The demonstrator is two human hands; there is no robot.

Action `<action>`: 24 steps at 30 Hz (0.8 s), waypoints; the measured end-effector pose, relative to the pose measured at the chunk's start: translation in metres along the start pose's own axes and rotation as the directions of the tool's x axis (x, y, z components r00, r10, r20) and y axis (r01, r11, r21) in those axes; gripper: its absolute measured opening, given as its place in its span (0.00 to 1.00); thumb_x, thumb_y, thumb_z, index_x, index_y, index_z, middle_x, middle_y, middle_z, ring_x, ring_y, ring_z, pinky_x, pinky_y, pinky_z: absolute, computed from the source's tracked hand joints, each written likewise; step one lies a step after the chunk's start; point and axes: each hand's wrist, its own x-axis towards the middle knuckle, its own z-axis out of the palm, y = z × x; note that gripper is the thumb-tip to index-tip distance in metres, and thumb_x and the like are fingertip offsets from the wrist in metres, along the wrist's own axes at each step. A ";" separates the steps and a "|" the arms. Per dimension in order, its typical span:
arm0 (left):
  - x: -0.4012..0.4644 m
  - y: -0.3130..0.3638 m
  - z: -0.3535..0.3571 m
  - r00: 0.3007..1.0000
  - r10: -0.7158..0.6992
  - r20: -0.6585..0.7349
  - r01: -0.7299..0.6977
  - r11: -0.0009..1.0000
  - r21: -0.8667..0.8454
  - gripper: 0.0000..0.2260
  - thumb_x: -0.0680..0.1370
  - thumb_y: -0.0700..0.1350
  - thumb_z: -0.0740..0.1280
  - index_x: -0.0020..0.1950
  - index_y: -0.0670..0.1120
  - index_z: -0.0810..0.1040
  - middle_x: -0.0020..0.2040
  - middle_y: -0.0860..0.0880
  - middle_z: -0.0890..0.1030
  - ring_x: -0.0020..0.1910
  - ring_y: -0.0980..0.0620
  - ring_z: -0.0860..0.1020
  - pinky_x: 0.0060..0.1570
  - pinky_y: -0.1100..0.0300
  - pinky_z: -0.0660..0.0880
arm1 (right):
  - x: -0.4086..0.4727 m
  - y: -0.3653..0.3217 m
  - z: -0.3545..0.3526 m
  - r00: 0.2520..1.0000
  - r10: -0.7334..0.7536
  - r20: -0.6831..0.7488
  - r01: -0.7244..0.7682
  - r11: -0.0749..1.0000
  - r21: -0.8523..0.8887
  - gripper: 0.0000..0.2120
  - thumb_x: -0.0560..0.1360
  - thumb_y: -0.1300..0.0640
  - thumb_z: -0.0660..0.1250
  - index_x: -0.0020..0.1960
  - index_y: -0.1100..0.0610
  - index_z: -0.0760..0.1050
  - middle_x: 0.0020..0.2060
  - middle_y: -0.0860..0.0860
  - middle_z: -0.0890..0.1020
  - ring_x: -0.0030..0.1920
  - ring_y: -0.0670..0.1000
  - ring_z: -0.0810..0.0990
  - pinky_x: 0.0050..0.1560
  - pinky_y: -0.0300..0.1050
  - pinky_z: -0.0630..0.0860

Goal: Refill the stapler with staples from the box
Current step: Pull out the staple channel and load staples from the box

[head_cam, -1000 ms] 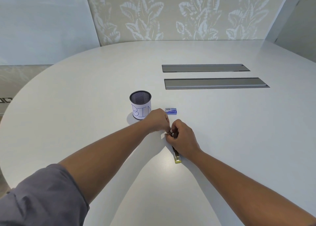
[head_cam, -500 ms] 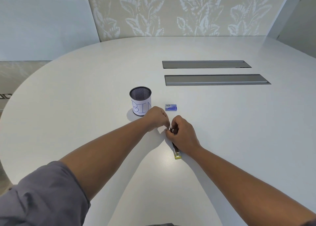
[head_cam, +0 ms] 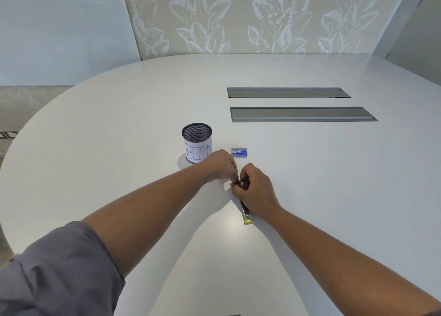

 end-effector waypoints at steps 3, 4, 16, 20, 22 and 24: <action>0.000 0.006 -0.001 1.000 -0.012 0.002 0.012 0.998 0.062 0.09 0.66 0.38 0.76 0.44 0.41 0.85 0.40 0.48 0.82 0.37 0.50 0.76 0.37 0.60 0.72 | 0.000 0.001 0.000 1.000 0.003 -0.002 -0.003 1.000 0.003 0.13 0.68 0.51 0.71 0.42 0.48 0.65 0.32 0.46 0.75 0.35 0.48 0.73 0.34 0.44 0.71; -0.001 0.008 -0.001 1.000 -0.017 0.002 0.017 0.997 0.077 0.09 0.66 0.38 0.76 0.45 0.41 0.85 0.39 0.48 0.81 0.37 0.50 0.76 0.36 0.61 0.71 | 0.000 0.001 0.000 1.000 0.005 -0.003 -0.005 1.000 0.004 0.14 0.68 0.51 0.71 0.42 0.48 0.65 0.32 0.46 0.75 0.35 0.48 0.73 0.34 0.44 0.71; -0.002 0.009 -0.002 0.997 -0.050 0.054 0.050 0.999 -0.011 0.07 0.66 0.35 0.74 0.40 0.44 0.80 0.38 0.45 0.76 0.38 0.47 0.71 0.39 0.57 0.68 | 0.001 0.002 0.001 1.000 -0.013 -0.009 0.013 1.000 -0.003 0.14 0.69 0.52 0.72 0.42 0.49 0.65 0.33 0.45 0.74 0.35 0.48 0.72 0.34 0.43 0.70; -0.004 0.004 -0.004 0.997 -0.022 0.075 0.029 0.995 -0.098 0.08 0.67 0.32 0.72 0.36 0.44 0.79 0.37 0.43 0.78 0.36 0.47 0.73 0.38 0.59 0.71 | 0.001 0.001 0.000 1.000 -0.017 -0.012 0.017 1.000 -0.001 0.14 0.69 0.51 0.71 0.41 0.49 0.65 0.33 0.46 0.74 0.35 0.48 0.71 0.35 0.45 0.71; -0.005 0.000 -0.005 0.996 0.001 0.095 0.012 0.989 -0.145 0.08 0.67 0.31 0.72 0.36 0.43 0.80 0.37 0.42 0.79 0.35 0.47 0.75 0.35 0.61 0.73 | 0.001 0.001 0.000 1.000 -0.020 -0.015 0.020 1.000 0.004 0.14 0.69 0.51 0.71 0.41 0.48 0.64 0.32 0.46 0.73 0.33 0.48 0.70 0.35 0.46 0.71; -0.007 -0.003 -0.007 0.995 0.021 0.101 -0.002 0.982 -0.189 0.07 0.67 0.31 0.73 0.38 0.42 0.81 0.37 0.41 0.80 0.34 0.48 0.75 0.34 0.62 0.73 | 0.001 0.002 0.000 1.000 -0.020 -0.016 0.020 1.000 0.002 0.14 0.69 0.51 0.71 0.41 0.48 0.64 0.31 0.46 0.73 0.32 0.47 0.69 0.34 0.45 0.70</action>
